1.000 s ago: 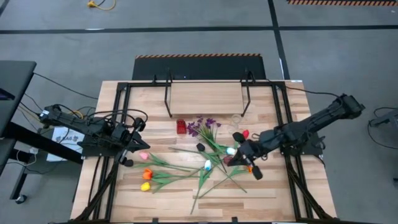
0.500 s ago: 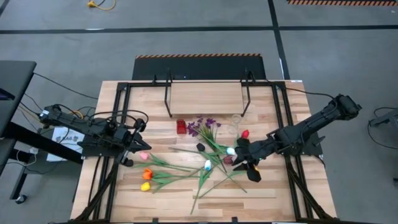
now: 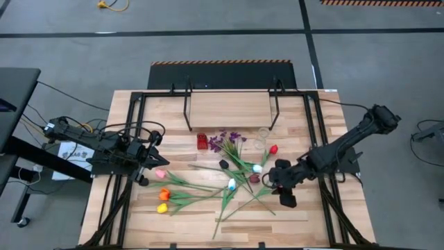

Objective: Pick and place flowers into a vace then onto a shelf
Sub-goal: Put the yellow flower into the transparent vase

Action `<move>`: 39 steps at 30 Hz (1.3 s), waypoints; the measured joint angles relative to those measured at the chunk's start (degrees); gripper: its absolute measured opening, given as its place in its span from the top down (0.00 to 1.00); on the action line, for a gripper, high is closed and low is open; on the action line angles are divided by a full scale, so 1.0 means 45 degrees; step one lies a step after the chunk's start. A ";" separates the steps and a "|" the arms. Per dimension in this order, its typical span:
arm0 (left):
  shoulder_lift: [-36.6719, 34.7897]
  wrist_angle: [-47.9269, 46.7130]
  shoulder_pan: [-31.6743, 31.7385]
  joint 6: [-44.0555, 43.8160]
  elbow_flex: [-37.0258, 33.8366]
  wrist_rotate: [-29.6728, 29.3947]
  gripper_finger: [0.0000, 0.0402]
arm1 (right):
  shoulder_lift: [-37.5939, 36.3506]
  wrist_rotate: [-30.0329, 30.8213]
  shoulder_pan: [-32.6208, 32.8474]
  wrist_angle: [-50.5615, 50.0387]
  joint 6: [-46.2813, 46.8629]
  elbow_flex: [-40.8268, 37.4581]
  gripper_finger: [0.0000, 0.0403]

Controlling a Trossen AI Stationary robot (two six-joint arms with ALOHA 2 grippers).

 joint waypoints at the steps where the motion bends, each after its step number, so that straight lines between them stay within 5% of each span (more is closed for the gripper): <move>1: 0.0000 0.0000 0.0000 0.0040 0.0000 -0.0002 1.00 | 0.0258 0.0010 0.0060 0.0056 0.0083 0.0000 0.75; 15: 0.0000 -0.0019 0.0000 0.0012 0.0000 0.0027 1.00 | 0.3931 -0.0010 0.0075 0.0518 0.0430 0.0000 0.75; 29: 0.0000 -0.0034 0.0000 -0.0608 0.0000 0.0046 1.00 | 0.4661 -0.0001 0.0079 0.0596 0.0644 0.0041 0.75; 39: 0.0000 -0.0034 0.0000 -0.0615 0.0000 0.0066 1.00 | 0.4271 0.0086 0.0074 0.0522 0.0824 -0.0029 0.98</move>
